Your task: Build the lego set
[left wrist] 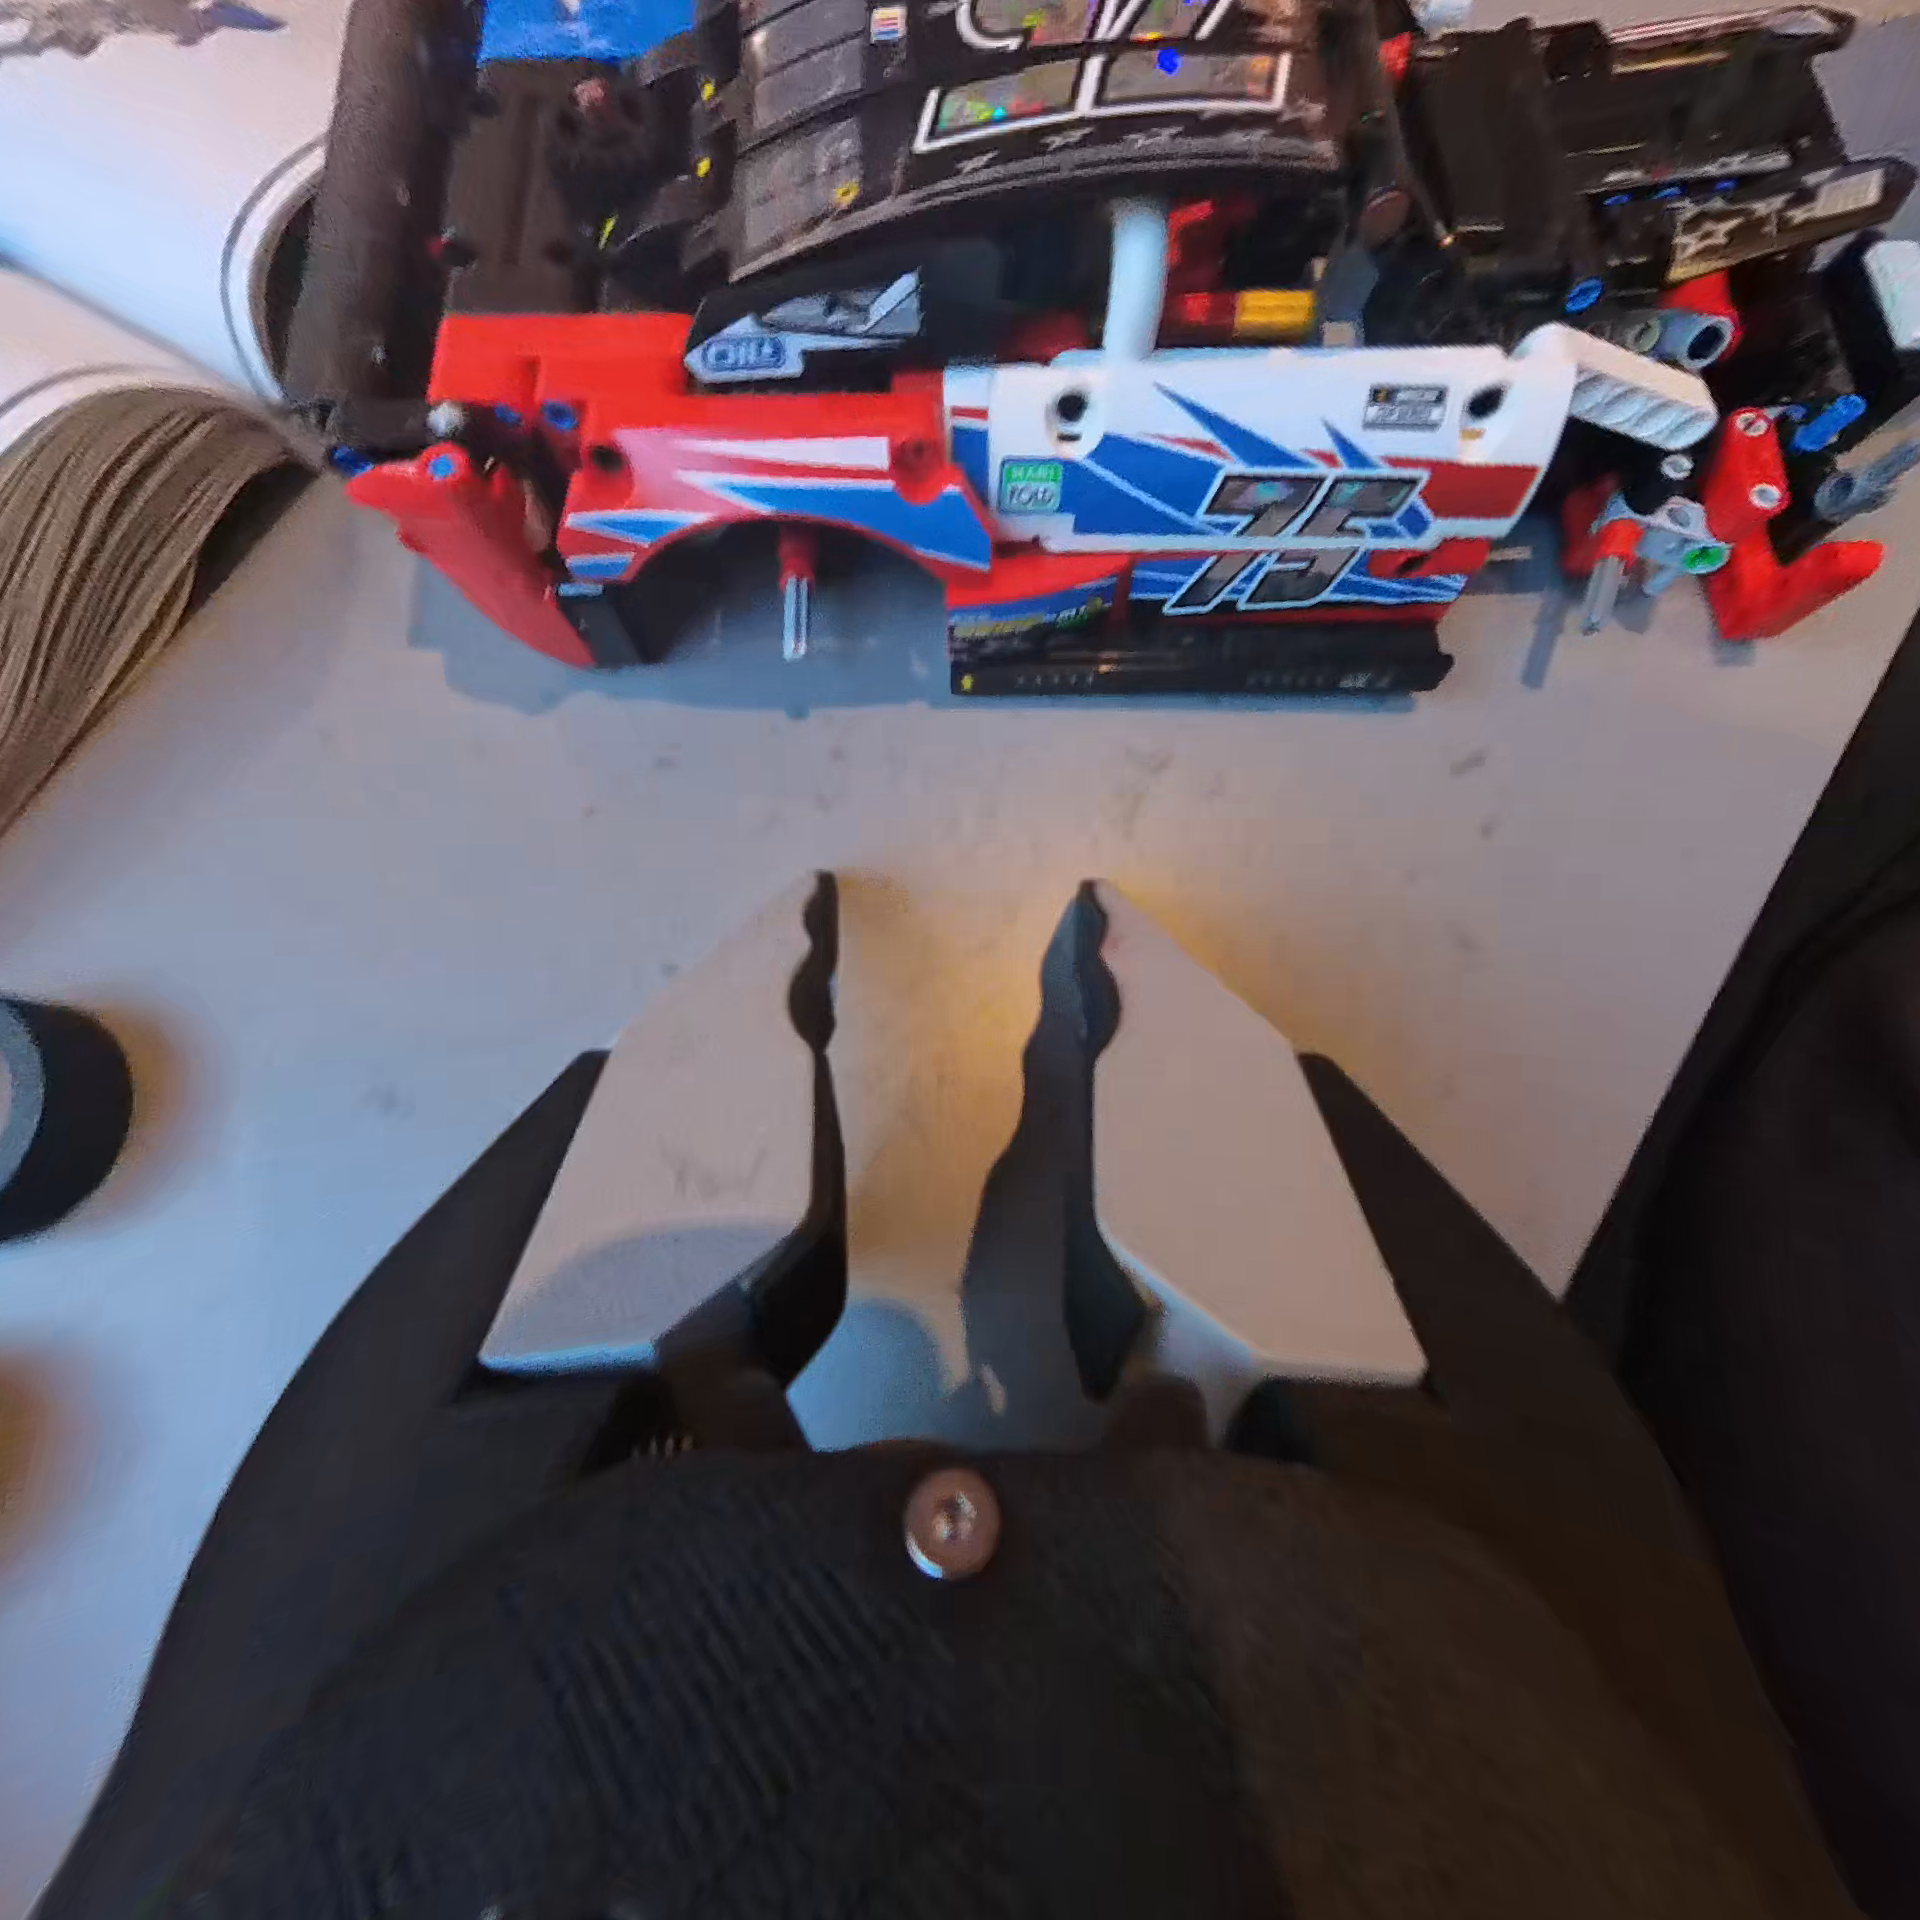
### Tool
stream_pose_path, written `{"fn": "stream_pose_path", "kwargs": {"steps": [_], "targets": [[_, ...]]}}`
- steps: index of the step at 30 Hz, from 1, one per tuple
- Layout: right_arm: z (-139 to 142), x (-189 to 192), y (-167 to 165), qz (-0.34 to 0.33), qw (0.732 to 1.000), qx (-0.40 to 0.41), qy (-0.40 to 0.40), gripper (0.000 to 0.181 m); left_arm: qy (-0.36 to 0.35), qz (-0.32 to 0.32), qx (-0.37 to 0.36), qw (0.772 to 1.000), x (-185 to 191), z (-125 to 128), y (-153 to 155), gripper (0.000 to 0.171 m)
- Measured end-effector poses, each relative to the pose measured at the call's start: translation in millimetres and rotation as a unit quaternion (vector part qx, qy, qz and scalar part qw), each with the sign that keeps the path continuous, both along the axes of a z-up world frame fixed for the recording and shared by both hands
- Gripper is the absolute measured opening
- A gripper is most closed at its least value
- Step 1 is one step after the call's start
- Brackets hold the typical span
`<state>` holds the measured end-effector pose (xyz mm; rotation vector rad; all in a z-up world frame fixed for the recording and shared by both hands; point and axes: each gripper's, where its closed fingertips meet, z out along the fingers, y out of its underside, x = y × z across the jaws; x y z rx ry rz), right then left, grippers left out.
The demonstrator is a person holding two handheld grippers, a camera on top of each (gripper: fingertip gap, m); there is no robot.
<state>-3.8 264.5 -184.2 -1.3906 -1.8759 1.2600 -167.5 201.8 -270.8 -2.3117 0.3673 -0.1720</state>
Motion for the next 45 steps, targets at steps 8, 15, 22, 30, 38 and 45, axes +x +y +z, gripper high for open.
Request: {"fn": "stream_pose_path", "kwargs": {"steps": [8, 15, 22, 30, 38, 45], "targets": [[-41.2, -10.4, -12.7, 0.03, 0.988, 0.132, -0.077, 0.004, -0.03, -0.006, -0.003, 1.0, 2.9, 1.7, 10.4, 0.04], [-35.1, 0.6, 51.2, -0.081, 0.994, 0.01, -0.076, 0.044, -0.034, -0.003, -0.004, 0.999, 8.0, 1.9, 9.4, 0.05], [-61.9, 5.2, 21.6, 0.013, 0.987, -0.093, -0.13, 0.03, -0.042, -0.004, -0.005, 0.999, 32.3, 2.2, 15.0, 0.051], [-60.1, 13.3, -24.3, 0.059, 0.987, -0.059, -0.135, 0.047, -0.039, -0.069, -0.014, 0.997, 58.1, 0.9, 16.2, 0.007], [-68.8, 10.3, -41.3, 0.018, 0.99, -0.02, -0.139, 0.041, 0.001, -0.067, 0.006, 0.998, 47.0, 1.1, 75.6, 0.01], [-20.1, 16.1, 9.9, -0.066, 0.998, 0.004, -0.011, 0.052, 0.02, -0.021, 0.175, 0.984, 4.9, 47.9, 89.3, 0.053]]}}
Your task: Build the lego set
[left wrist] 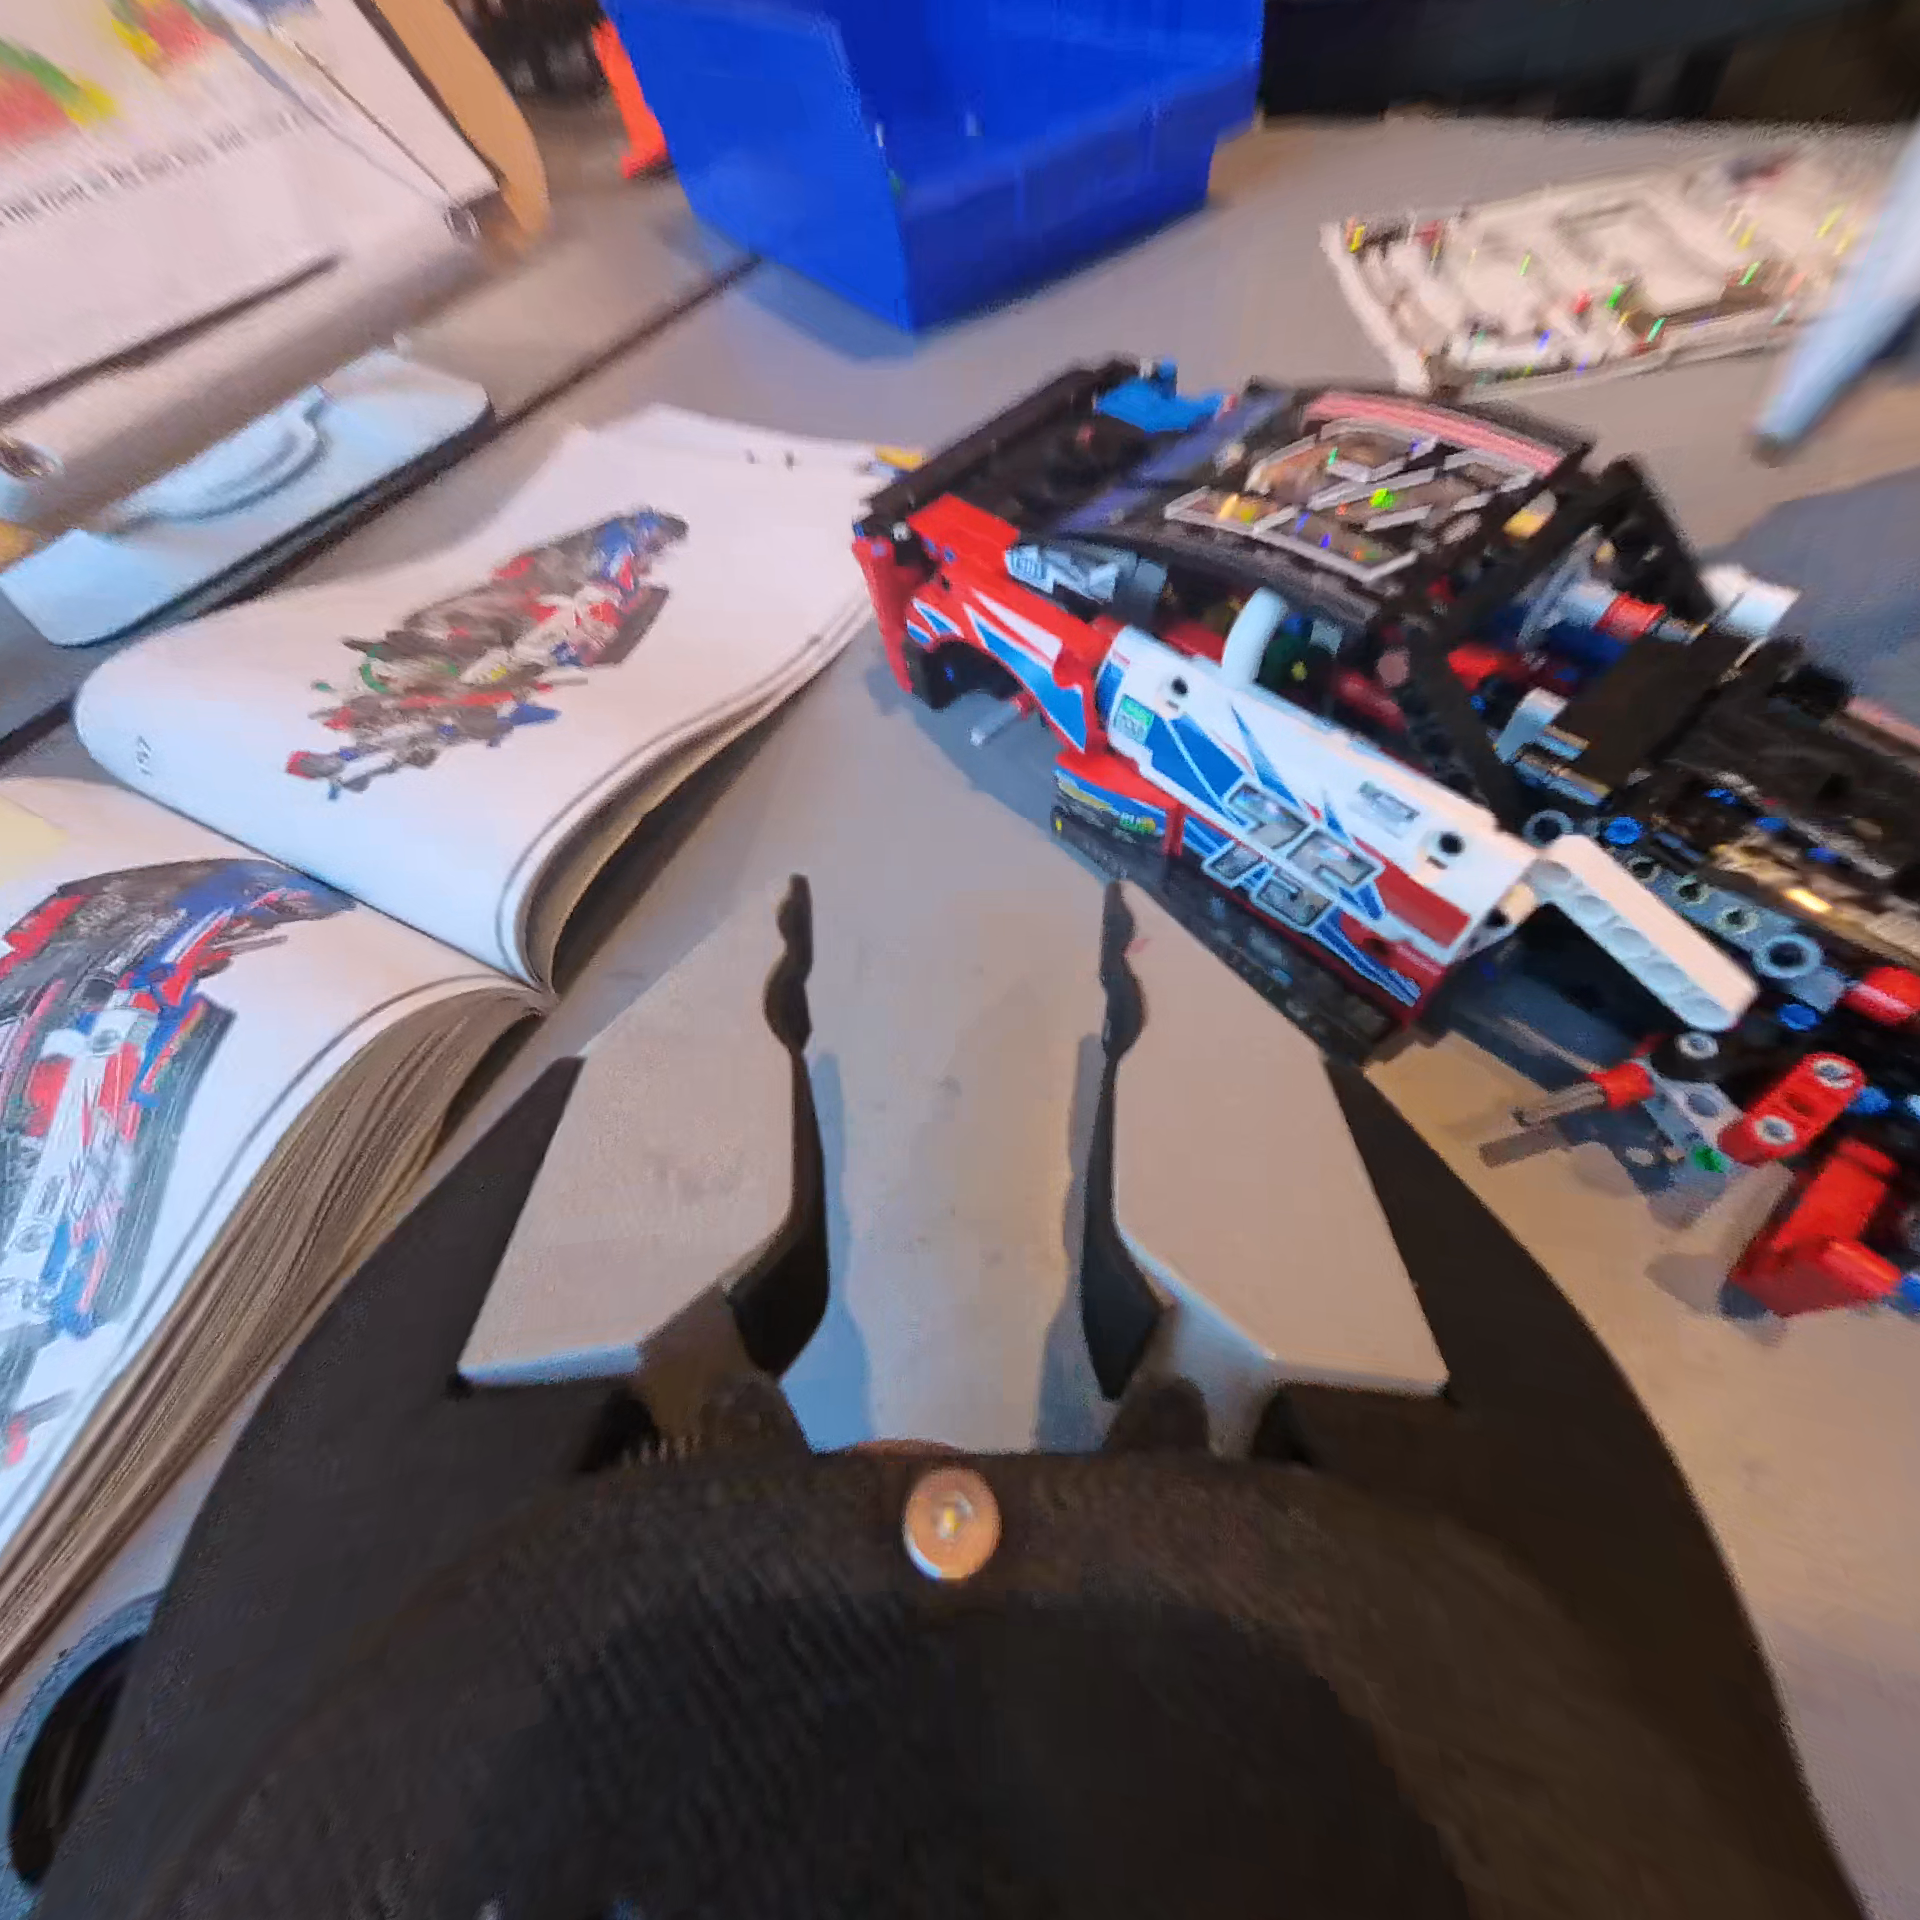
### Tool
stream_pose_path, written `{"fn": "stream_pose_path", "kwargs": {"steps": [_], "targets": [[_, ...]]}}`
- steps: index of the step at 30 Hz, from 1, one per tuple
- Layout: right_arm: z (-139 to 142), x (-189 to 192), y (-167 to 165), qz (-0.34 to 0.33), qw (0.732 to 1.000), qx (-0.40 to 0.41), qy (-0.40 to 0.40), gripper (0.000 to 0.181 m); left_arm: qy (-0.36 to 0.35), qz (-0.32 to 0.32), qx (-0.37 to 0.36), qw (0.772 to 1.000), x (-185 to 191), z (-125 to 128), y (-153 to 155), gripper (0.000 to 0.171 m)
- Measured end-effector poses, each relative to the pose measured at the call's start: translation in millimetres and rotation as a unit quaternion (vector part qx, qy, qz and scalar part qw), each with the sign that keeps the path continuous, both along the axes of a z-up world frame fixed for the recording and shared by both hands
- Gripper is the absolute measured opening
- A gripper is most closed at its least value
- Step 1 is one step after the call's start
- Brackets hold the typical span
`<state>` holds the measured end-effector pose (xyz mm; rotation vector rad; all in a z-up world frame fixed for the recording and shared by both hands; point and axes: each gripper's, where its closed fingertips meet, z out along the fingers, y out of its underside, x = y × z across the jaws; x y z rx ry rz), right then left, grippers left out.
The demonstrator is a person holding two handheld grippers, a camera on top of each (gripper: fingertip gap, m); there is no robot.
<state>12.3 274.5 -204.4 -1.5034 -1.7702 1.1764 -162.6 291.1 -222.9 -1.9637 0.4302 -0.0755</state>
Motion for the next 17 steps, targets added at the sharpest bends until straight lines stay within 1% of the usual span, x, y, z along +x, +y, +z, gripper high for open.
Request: {"fn": "stream_pose_path", "kwargs": {"steps": [3, 4, 5, 7, 9, 11, 13, 14, 15, 17], "targets": [[30.9, -6.9, 69.9, -0.094, 0.992, 0.025, 0.085, 0.067, -0.03, -0.005, 0.02, 0.999, -1.9, 8.8, -0.2, 0.059], [36.5, -10.6, 96.4, -0.129, 0.986, 0.034, 0.1, 0.077, -0.028, -0.004, 0.019, 0.999, -1.8, 8.3, 0.8, 0.061], [41.7, -15.1, 121.1, -0.163, 0.979, 0.037, 0.113, 0.081, -0.02, 0.0, 0.019, 1.0, -1.6, 7.4, 1.9, 0.062], [53.3, -26.7, 158.2, -0.203, 0.968, 0.025, 0.145, 0.082, 0.004, 0.004, 0.027, 1.0, 0.1, 7.1, 4.0, 0.063], [61.1, -37.7, 184.0, -0.225, 0.958, 0.02, 0.179, 0.083, 0.02, 0.002, 0.042, 0.999, 3.1, 9.8, 5.4, 0.063], [57.7, -45.0, 199.0, -0.243, 0.95, 0.027, 0.196, 0.081, 0.027, -0.003, 0.051, 0.998, 5.6, 11.4, 5.6, 0.062], [35.7, -48.5, 201.6, -0.253, 0.948, 0.062, 0.183, 0.075, 0.028, -0.007, 0.048, 0.998, 7.0, 10.4, 5.3, 0.063], [23.0, -50.2, 199.8, -0.253, 0.949, 0.084, 0.17, 0.066, 0.026, -0.009, 0.046, 0.999, 7.2, 10.0, 5.3, 0.063], [20.4, -51.6, 197.2, -0.252, 0.949, 0.103, 0.157, 0.061, 0.024, -0.009, 0.045, 0.999, 7.2, 9.8, 5.3, 0.063], [23.9, -55.6, 190.2, -0.24, 0.946, 0.145, 0.165, 0.047, 0.019, -0.006, 0.042, 0.999, 5.9, 9.7, 5.8, 0.063]]}}
